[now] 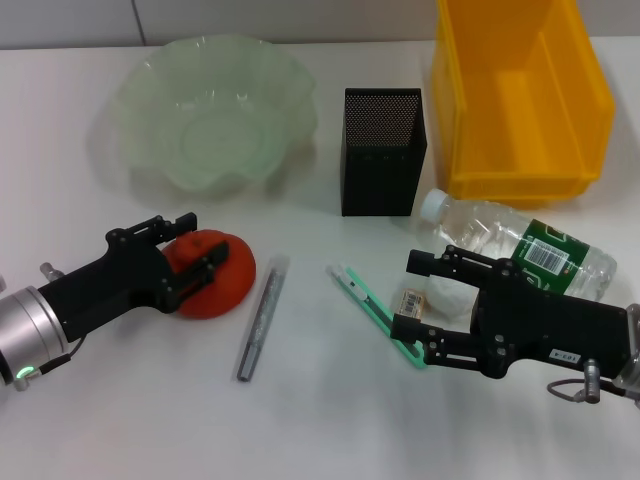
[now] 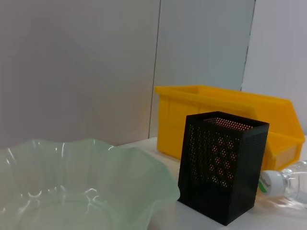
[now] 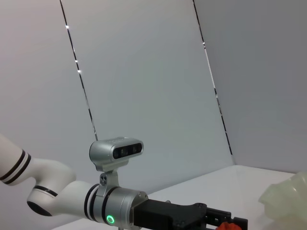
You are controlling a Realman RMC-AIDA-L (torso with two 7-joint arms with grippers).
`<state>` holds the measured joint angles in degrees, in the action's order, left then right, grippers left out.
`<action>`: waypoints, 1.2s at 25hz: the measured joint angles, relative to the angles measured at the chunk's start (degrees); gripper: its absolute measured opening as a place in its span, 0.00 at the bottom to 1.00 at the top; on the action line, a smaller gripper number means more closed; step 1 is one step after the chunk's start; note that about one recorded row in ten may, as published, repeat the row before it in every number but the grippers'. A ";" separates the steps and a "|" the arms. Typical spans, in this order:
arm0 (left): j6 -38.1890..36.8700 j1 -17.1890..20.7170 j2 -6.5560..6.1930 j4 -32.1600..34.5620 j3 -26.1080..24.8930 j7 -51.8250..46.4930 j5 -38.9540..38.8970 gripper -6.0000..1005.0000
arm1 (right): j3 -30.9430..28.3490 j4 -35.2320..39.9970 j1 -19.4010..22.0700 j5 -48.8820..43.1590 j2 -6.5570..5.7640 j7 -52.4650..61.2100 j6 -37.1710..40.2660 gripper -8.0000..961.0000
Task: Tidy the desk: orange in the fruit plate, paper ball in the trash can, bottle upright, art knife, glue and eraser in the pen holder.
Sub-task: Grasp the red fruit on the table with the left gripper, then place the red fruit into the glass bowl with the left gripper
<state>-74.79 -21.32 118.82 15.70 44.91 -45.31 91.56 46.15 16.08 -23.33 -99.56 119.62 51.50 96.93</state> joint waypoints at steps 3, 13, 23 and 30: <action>-0.02 0.08 0.00 -0.02 -0.03 0.02 -0.11 0.64 | 0.00 0.00 -0.10 0.03 0.00 0.00 -0.04 0.82; -4.71 0.15 -0.13 0.11 -0.09 -0.69 -0.18 0.26 | -0.01 -0.49 -0.20 0.69 0.00 0.00 -0.13 0.82; -14.20 -1.82 -0.29 4.28 -0.09 -3.87 -8.65 0.17 | -0.01 -0.75 -0.23 0.69 0.00 0.00 -0.17 0.82; -3.94 -8.42 -0.06 4.32 -0.06 -4.38 -13.79 0.17 | 0.00 -2.61 -0.59 0.78 0.08 -0.57 -0.05 0.82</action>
<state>-78.72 -29.74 118.77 20.01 44.85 -49.69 77.78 46.14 13.47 -23.92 -98.78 119.70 50.93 96.88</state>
